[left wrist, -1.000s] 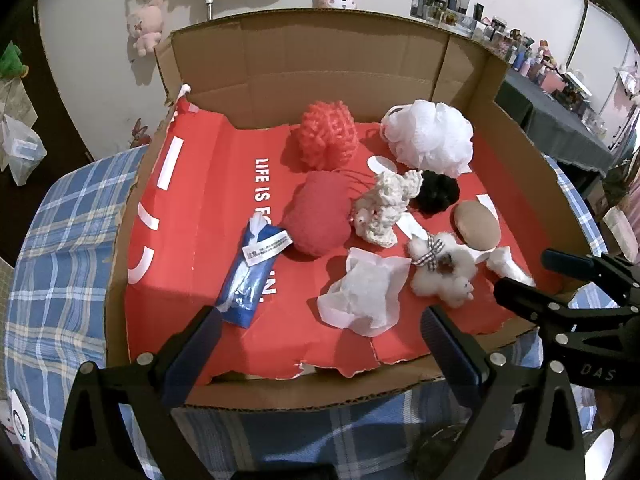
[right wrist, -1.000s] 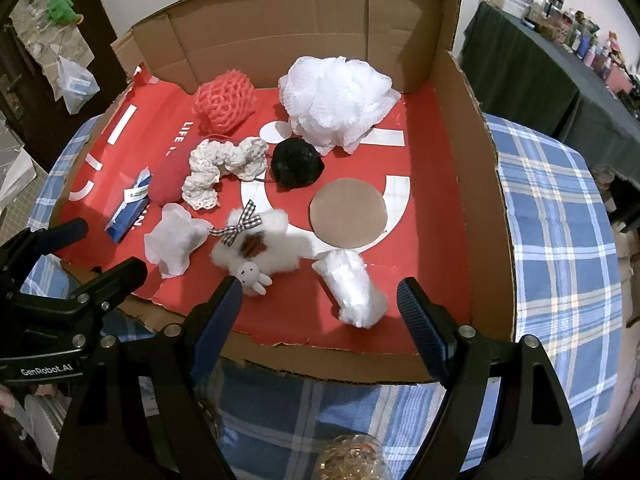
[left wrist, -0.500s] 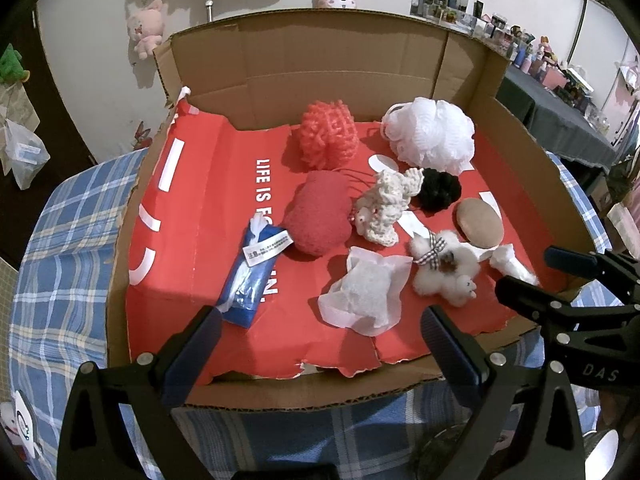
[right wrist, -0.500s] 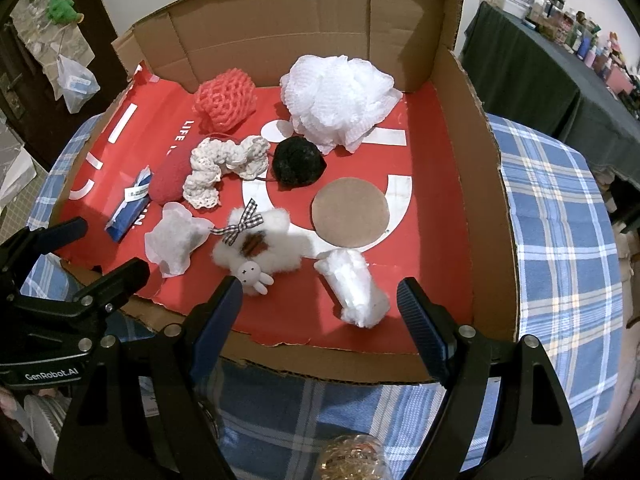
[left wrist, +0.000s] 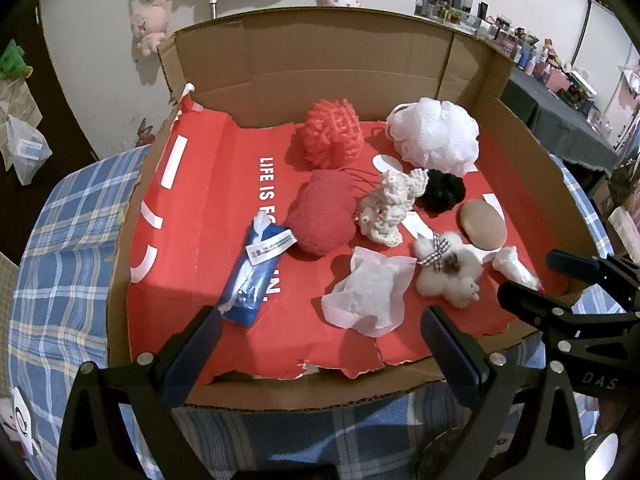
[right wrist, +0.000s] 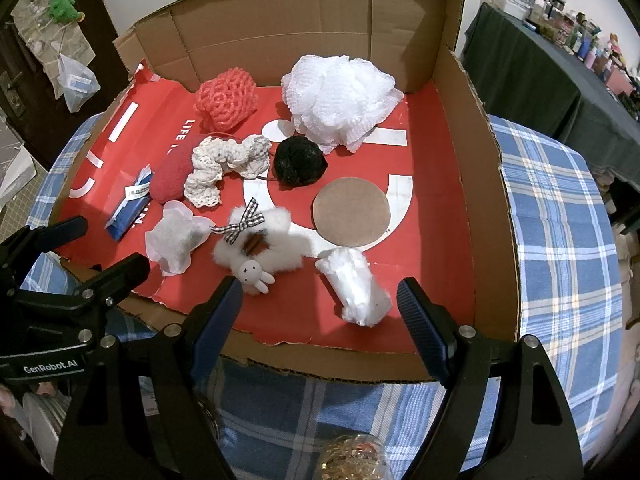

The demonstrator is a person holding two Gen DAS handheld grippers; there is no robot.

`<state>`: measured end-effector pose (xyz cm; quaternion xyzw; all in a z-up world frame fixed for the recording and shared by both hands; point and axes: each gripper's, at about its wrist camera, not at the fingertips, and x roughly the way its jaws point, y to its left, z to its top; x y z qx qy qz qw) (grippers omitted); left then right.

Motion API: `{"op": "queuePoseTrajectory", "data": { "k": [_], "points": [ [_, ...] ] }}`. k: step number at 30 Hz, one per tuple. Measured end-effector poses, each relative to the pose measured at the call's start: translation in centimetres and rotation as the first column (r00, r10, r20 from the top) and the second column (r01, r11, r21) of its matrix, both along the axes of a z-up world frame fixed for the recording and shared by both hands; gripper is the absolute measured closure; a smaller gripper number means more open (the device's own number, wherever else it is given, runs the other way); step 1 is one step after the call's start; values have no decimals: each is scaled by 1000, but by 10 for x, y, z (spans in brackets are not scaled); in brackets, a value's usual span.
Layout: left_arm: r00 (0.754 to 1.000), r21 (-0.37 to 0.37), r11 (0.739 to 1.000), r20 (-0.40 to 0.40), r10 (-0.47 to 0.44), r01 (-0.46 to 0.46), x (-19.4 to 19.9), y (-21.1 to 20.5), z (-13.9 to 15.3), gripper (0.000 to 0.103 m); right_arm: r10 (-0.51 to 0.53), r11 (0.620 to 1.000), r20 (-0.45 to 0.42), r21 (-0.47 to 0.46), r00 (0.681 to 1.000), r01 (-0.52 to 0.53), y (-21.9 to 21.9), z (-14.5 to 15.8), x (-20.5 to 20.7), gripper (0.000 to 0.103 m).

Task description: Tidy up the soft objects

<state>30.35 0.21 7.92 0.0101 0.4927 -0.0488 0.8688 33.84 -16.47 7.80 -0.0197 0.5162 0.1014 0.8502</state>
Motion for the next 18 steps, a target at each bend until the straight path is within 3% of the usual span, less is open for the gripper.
{"op": "queuePoseTrajectory", "data": {
  "k": [18],
  "points": [
    [1000,-10,1000,-5,11,-11,1,2,-1,2,0,1000,2,-1,1000,0,0,1,-1,24]
  ]
}}
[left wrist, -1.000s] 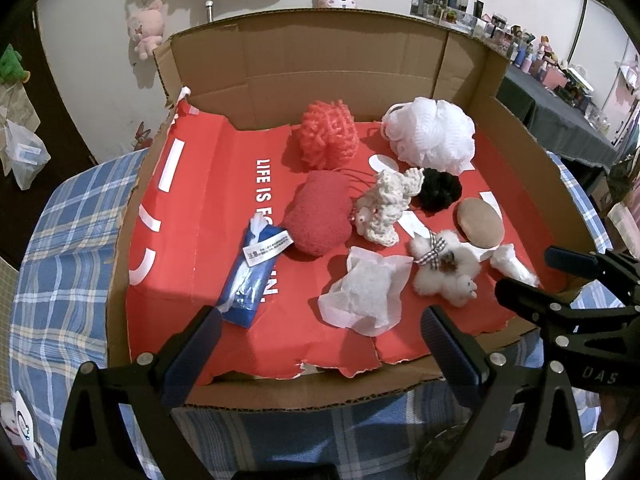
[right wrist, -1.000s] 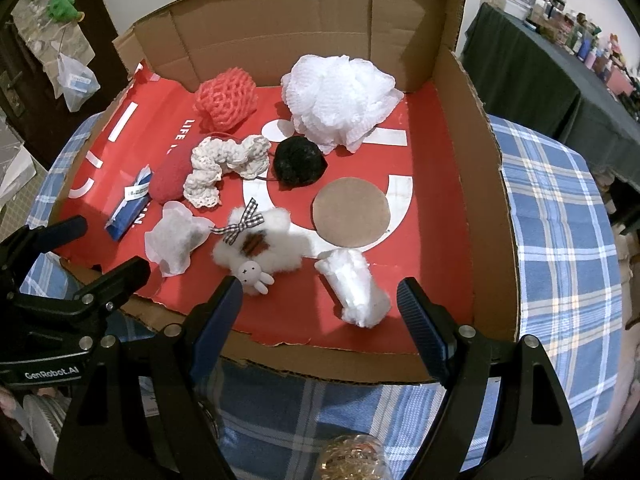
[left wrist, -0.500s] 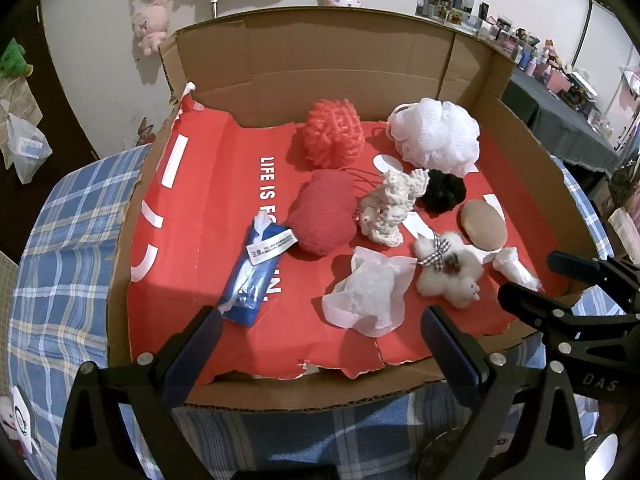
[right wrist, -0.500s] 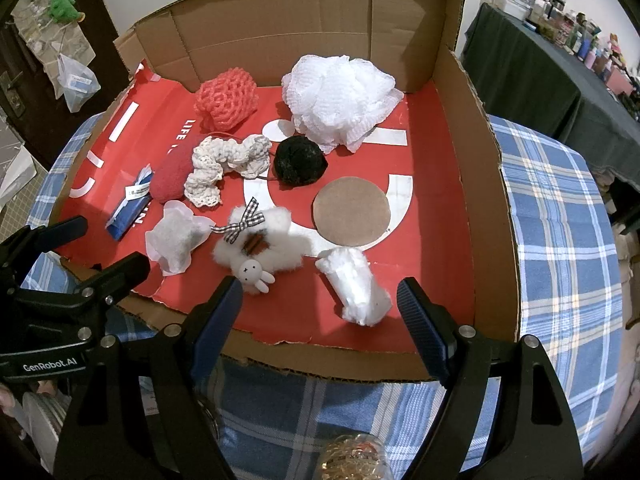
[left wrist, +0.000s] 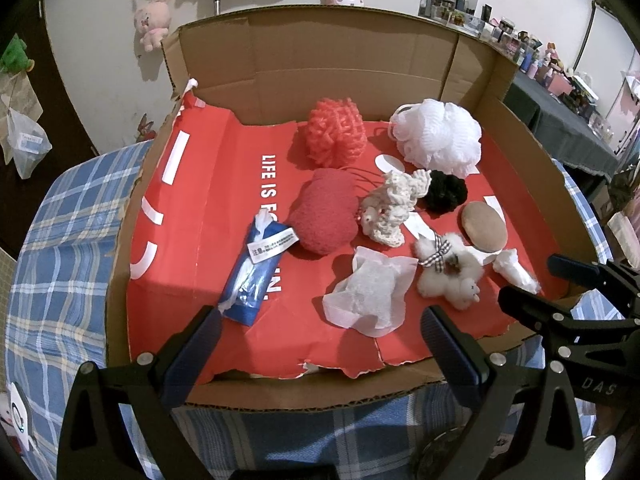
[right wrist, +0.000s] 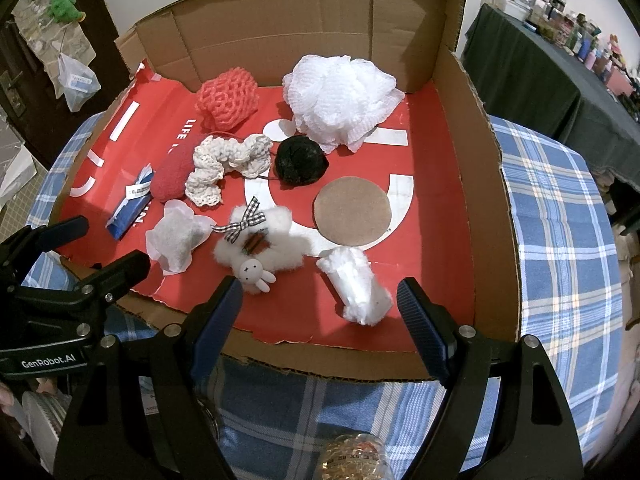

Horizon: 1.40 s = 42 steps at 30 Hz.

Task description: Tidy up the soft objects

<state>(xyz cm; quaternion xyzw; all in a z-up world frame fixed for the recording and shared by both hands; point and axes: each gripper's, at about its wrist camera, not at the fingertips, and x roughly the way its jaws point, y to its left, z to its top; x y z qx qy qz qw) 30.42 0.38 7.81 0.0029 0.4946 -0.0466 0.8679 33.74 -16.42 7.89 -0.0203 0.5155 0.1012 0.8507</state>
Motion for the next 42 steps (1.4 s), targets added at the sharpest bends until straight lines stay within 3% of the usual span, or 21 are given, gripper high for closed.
{"op": "queuePoseTrajectory", "data": {
  "k": [15,23,29,32,33,37,42],
  "points": [
    [999,-14,999,35,37,-36,-5,5,5,2,-18,999,33,-30,999,19,0,7,-2,24],
    [992,-1,998,104,69,-69,-27,15,32,2,-21,1000,159,-11,987,23,-7,63,-36,24],
    [957,-32,996,279,85,-79,-82,25,89,0,27,1000,307,3,951,-29,-3,105,-103,23],
    [925,-53,997,374,67,-50,-121,26,113,0,62,998,380,-6,923,-64,2,114,-145,7],
    [909,-54,998,413,59,-40,-140,25,120,0,71,997,403,-12,913,-72,2,114,-156,5],
    [879,-67,998,475,39,-8,-185,25,126,0,67,998,461,-22,885,-64,4,98,-204,5],
    [875,-110,994,481,60,-8,-225,25,99,0,15,1000,464,-5,886,-15,-1,58,-232,5]
  ]
}}
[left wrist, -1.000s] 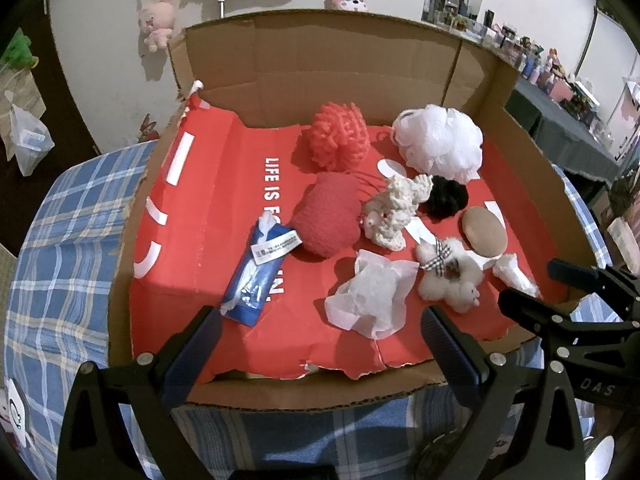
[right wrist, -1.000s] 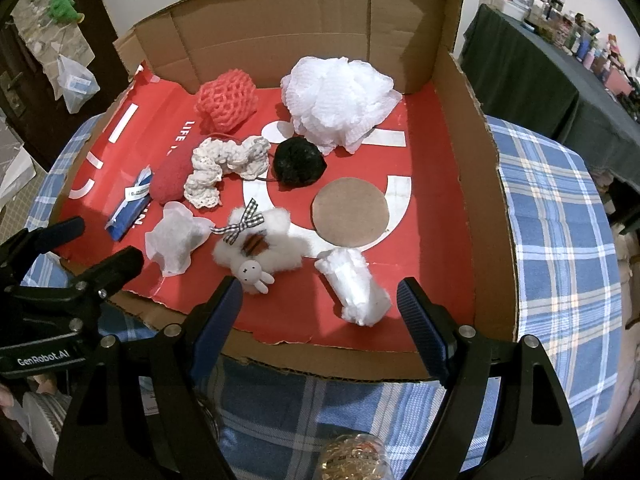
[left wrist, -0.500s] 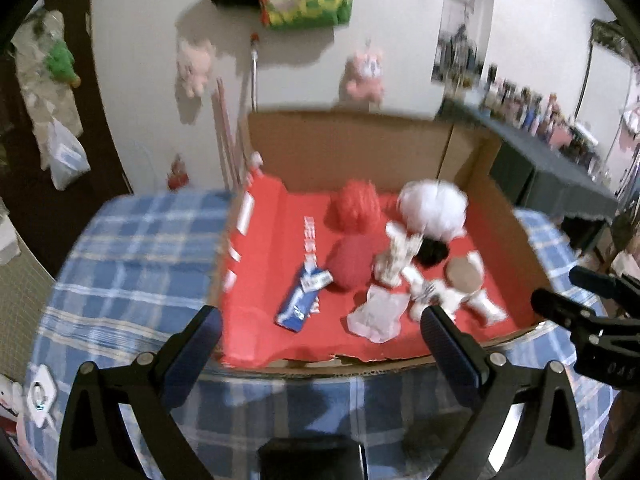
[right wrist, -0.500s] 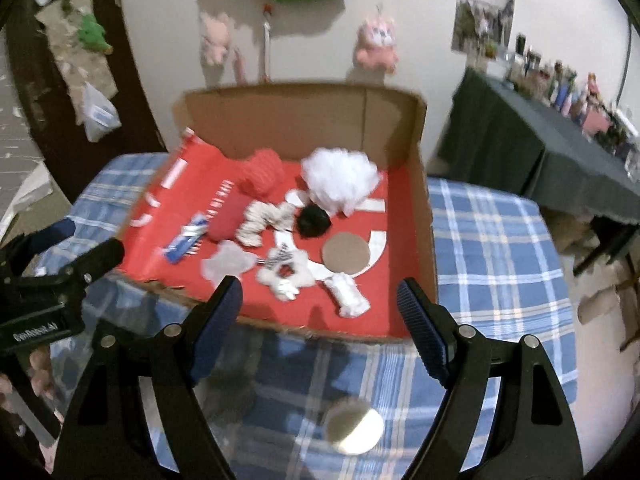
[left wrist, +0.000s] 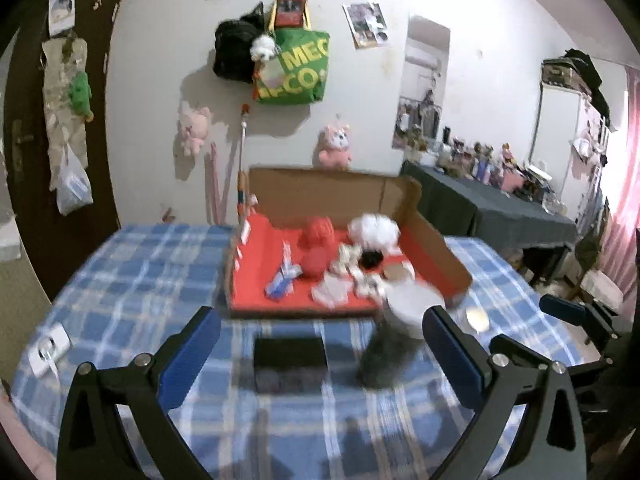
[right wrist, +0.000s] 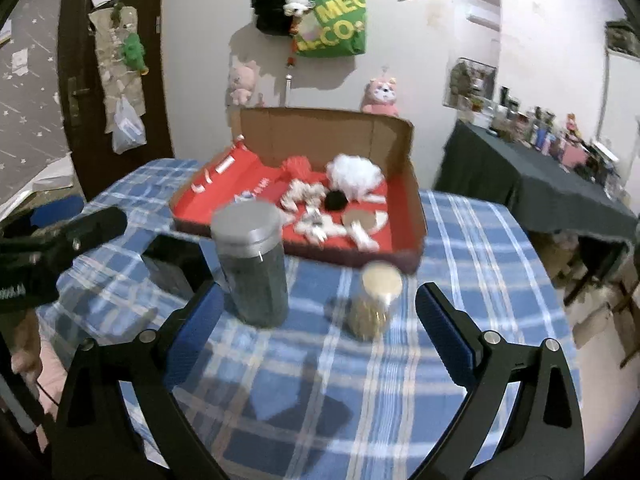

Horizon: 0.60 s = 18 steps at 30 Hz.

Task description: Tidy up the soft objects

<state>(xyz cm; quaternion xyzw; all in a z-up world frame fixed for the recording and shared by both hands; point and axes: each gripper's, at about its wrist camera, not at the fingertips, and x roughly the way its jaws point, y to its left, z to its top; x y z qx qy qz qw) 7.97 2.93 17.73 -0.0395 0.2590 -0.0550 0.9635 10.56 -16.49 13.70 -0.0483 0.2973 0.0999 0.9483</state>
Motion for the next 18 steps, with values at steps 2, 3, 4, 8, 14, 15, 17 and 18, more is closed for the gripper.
{"op": "queuePoseTrajectory", "data": {
  "k": [2,3,4,8,14,15,17,18],
  "points": [
    [999,-1,1000,-31,-14,14,-6,-4,-21,0,-25,1000,-28,-5,999,25,-3,-20,-4,5],
    [999,8,1000,-42,-4,5,-8,-6,-33,0,-35,999,-47,-5,998,35,-4,-31,-2,5],
    [999,16,1000,-43,0,1,-11,-8,-43,0,-39,999,-58,-3,998,39,-6,-38,-2,5],
    [996,58,998,-92,-12,17,-8,-20,-80,0,-63,998,-135,-20,989,61,-9,-75,7,5],
    [980,82,996,-197,-1,18,2,-24,-130,0,-94,995,-192,-27,977,91,-14,-104,18,5],
    [978,81,997,-210,4,14,4,-24,-135,0,-104,995,-198,-31,975,100,-16,-108,19,5],
    [971,77,997,-237,11,7,7,-22,-144,0,-120,993,-202,-41,972,114,-18,-112,20,5],
    [967,78,997,-253,16,4,8,-22,-147,0,-126,992,-205,-44,971,119,-18,-113,19,5]
  ]
}}
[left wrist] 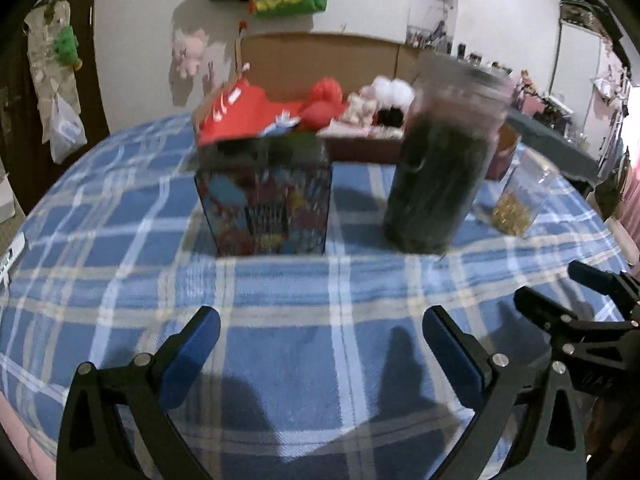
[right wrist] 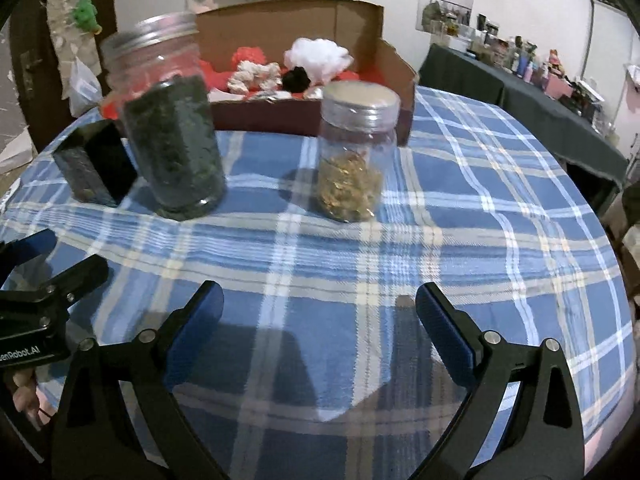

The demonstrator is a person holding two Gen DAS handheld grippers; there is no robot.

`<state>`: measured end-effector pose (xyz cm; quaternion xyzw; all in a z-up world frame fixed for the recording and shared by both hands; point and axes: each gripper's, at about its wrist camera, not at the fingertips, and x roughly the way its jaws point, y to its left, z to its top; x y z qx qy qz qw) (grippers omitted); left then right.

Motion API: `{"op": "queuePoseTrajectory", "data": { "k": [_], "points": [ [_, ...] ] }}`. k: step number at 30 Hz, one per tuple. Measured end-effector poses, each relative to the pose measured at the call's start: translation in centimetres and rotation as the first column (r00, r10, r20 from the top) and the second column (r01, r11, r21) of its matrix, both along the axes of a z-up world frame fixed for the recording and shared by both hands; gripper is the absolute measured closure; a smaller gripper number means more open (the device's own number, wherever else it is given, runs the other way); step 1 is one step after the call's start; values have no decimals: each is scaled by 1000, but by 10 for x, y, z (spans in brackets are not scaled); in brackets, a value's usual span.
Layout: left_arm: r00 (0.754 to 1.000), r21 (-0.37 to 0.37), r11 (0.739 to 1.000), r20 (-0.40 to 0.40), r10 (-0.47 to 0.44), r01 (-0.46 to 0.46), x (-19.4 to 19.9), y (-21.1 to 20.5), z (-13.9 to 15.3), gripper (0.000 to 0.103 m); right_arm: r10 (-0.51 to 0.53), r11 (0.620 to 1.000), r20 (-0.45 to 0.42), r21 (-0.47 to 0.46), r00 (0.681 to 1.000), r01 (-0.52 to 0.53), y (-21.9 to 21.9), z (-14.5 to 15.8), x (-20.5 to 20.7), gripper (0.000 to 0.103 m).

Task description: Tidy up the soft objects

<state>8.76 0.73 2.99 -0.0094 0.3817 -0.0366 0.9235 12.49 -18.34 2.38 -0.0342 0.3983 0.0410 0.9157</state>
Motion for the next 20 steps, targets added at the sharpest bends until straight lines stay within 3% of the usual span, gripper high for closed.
{"op": "queuePoseTrajectory", "data": {
  "k": [3,10,20],
  "points": [
    [999,14,1000,-38,23,-23,3,0,-9,0,-15,1000,-16,8,1000,15,-3,-5,2,5],
    [998,54,997,-36,57,-55,4,-5,-12,0,-29,1000,-9,12,1000,29,-5,-6,2,4],
    [997,55,997,-41,64,-62,8,-4,-12,0,-27,1000,-9,13,1000,27,-5,-6,2,4]
  ]
}}
